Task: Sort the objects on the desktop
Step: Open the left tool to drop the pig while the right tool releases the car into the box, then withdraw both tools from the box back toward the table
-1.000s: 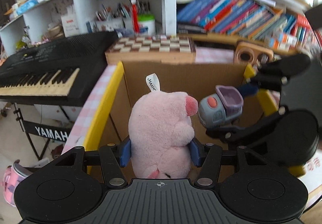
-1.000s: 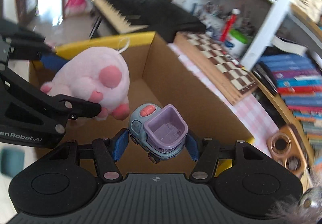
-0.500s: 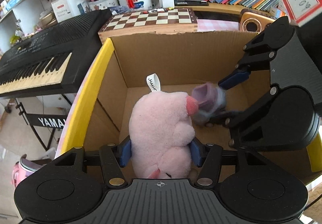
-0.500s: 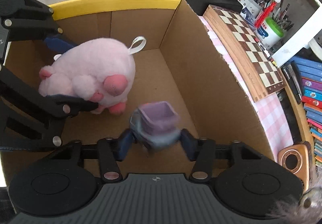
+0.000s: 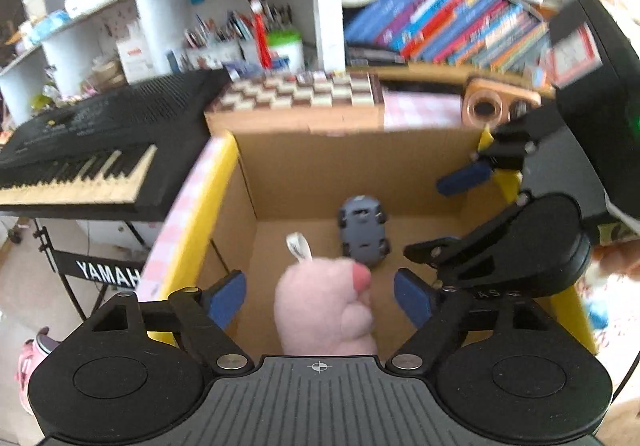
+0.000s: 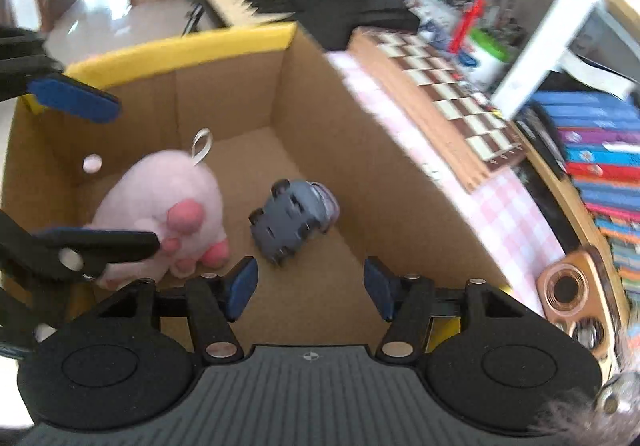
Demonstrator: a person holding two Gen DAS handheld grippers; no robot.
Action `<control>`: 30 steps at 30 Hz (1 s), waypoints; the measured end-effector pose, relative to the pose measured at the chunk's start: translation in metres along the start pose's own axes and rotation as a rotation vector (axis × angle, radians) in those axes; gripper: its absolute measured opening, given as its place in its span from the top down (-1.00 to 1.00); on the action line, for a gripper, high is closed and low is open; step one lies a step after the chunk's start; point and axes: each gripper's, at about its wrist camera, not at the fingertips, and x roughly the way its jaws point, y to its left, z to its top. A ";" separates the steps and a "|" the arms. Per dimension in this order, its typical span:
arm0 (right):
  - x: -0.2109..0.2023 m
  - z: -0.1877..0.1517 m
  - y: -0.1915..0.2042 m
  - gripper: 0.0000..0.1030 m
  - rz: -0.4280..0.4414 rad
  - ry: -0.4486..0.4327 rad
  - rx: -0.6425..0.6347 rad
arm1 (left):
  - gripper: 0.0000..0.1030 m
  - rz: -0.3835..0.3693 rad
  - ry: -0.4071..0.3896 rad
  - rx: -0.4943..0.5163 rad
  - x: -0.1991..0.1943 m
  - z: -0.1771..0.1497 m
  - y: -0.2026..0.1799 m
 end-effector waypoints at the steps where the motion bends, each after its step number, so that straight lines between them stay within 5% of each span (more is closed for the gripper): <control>1: -0.007 -0.002 -0.003 -0.10 -0.013 -0.025 0.028 | -0.66 0.003 -0.018 -0.008 -0.006 0.001 0.001; 17: -0.146 -0.057 0.006 -0.10 -0.251 -0.365 0.429 | -0.83 0.025 -0.305 -0.190 -0.109 -0.019 0.012; 30: -0.185 -0.130 0.090 -0.10 -0.379 -0.340 0.553 | -0.84 0.005 -0.257 -0.233 -0.146 -0.095 0.002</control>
